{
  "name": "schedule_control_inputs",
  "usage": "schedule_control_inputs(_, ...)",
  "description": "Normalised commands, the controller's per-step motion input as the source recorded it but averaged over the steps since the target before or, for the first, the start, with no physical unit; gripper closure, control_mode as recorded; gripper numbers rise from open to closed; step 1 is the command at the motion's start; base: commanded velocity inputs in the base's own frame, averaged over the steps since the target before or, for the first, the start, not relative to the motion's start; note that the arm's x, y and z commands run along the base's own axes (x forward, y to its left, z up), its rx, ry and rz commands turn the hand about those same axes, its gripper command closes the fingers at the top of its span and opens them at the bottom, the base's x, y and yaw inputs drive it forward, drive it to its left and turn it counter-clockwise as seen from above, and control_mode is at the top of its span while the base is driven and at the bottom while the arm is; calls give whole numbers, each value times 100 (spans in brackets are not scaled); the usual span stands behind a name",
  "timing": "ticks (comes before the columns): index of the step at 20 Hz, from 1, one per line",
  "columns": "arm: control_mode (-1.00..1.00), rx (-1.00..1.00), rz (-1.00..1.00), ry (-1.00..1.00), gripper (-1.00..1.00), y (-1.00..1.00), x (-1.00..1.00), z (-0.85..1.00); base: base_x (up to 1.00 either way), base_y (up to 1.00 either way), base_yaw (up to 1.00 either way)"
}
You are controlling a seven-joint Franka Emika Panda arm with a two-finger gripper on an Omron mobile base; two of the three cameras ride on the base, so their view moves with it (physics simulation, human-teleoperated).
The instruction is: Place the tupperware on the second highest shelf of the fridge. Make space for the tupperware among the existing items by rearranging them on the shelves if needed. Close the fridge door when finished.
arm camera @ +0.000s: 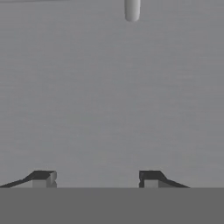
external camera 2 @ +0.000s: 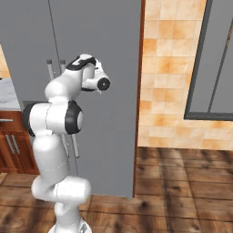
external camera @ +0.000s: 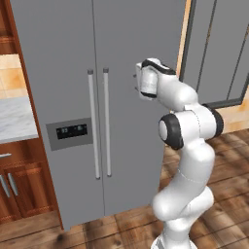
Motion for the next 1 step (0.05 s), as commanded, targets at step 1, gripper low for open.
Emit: schedule_control_inputs(1,-100,0,0,0,-100,0,0,0,0,0,0)
